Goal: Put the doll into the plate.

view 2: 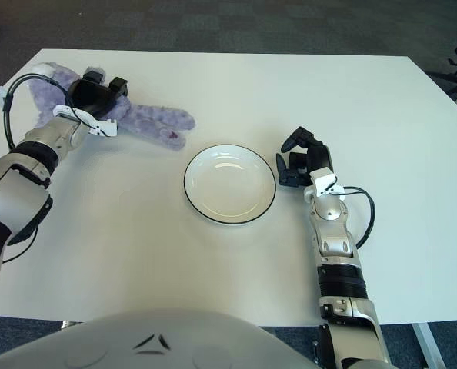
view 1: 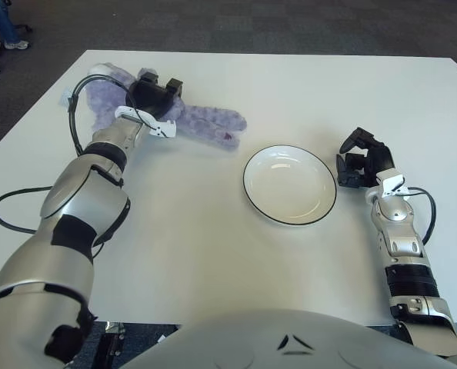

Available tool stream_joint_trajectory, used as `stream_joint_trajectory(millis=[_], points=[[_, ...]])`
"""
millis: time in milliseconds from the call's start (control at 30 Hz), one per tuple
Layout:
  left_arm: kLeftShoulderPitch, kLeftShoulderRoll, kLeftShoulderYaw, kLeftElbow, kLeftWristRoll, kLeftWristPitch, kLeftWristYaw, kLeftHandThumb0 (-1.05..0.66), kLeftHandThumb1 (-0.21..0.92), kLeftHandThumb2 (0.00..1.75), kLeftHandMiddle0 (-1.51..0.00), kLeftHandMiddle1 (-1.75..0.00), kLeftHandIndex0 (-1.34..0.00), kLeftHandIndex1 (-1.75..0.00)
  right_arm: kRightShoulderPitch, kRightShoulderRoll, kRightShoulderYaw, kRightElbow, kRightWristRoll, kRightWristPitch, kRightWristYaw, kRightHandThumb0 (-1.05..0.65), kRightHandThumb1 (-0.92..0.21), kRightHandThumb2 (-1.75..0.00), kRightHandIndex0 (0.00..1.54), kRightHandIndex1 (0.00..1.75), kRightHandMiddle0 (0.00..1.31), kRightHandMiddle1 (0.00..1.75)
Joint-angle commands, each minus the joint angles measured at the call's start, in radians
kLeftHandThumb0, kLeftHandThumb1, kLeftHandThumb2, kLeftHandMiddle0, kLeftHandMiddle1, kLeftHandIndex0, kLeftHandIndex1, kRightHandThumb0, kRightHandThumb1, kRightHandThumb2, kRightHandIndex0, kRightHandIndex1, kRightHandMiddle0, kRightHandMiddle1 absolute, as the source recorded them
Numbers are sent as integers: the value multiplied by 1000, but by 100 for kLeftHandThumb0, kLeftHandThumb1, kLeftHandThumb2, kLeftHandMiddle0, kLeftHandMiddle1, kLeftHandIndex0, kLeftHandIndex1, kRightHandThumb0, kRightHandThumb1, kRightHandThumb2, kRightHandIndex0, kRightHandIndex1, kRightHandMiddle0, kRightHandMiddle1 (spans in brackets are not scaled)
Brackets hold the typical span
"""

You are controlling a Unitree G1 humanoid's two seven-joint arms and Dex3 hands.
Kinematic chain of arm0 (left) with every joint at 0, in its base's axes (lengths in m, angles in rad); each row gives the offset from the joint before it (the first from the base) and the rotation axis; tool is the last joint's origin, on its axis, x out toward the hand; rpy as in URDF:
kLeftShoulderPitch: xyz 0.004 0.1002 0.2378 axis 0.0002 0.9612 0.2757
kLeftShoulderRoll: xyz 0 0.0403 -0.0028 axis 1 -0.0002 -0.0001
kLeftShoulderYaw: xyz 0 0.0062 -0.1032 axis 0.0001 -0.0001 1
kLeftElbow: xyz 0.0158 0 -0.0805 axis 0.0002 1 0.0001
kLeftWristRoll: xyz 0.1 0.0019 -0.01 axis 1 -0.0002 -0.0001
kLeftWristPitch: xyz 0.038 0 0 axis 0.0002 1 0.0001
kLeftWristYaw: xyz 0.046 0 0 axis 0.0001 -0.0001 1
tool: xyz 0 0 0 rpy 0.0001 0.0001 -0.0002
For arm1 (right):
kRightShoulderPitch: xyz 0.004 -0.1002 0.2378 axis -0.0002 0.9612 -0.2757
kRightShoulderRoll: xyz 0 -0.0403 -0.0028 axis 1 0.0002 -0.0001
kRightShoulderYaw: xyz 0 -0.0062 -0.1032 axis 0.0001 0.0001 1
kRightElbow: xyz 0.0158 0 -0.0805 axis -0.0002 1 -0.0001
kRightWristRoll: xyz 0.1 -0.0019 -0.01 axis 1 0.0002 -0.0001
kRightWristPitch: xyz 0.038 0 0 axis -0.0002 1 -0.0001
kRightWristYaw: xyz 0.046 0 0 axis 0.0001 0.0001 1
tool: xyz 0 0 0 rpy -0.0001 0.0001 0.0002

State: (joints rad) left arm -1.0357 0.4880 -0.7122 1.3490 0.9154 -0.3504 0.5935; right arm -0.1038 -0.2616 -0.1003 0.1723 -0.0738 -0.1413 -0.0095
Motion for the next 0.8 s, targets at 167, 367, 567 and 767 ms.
stream_joint_trajectory(millis=[167,367,567,767], points=[[-64,33,-29,-28,53,-36,131,0,14,152,-62,-175,-62,-175,23,6,20,48,-25,48,4,-49,-30,-133,124,175,63,175],[-76,39,-39,-38,73,-53,179,0,14,152,-62,-175,-62,-175,23,8,24,42,-33,56,-4,-49,-30,-133,124,175,63,175],[-83,43,-51,-43,92,-65,223,0,16,149,-61,-174,-61,-175,22,10,25,42,-30,59,-2,-49,-30,-133,123,175,62,175],[-88,49,-64,-52,112,-72,270,0,17,148,-60,-173,-60,-175,22,12,23,42,-22,60,3,-48,-31,-132,123,175,62,175]])
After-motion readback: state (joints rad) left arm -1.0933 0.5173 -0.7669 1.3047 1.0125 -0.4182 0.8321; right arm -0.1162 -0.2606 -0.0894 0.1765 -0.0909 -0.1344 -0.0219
